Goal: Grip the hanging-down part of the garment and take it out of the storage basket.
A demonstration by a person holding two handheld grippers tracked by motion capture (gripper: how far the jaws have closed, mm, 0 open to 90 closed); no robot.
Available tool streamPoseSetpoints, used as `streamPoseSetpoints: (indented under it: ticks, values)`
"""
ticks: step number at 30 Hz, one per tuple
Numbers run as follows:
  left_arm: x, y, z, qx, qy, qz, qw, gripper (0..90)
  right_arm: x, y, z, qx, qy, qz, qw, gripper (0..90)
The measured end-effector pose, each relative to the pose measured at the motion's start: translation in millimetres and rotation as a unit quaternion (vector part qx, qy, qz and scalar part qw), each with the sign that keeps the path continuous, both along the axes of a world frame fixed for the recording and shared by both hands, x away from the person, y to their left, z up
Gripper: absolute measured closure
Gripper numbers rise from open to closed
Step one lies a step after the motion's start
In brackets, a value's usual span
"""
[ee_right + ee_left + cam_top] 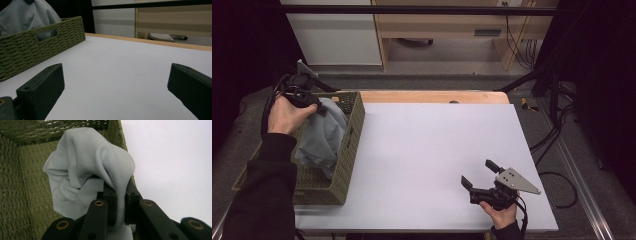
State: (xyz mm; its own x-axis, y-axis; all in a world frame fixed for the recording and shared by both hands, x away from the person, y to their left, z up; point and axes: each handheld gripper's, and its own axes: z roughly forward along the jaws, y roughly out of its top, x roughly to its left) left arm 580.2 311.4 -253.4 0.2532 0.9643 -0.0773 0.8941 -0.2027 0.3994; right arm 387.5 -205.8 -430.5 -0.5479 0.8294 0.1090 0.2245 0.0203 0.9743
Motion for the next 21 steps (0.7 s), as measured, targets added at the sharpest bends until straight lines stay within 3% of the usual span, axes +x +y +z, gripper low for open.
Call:
streamPoseSetpoints:
  ticks: [10,21]
  values:
    - [-2.2,1.0,7.1,0.002,-0.002,-0.004,1.0,82.2,0.8,-0.4,-0.4,-0.002,0.005,0.003,1.0,1.2]
    - [-9.9,6.7,32.5,-0.004,-0.024,-0.004,0.9997,82.2,5.7,7.9,1.7,0.0,0.004,0.015,0.9999,1.2]
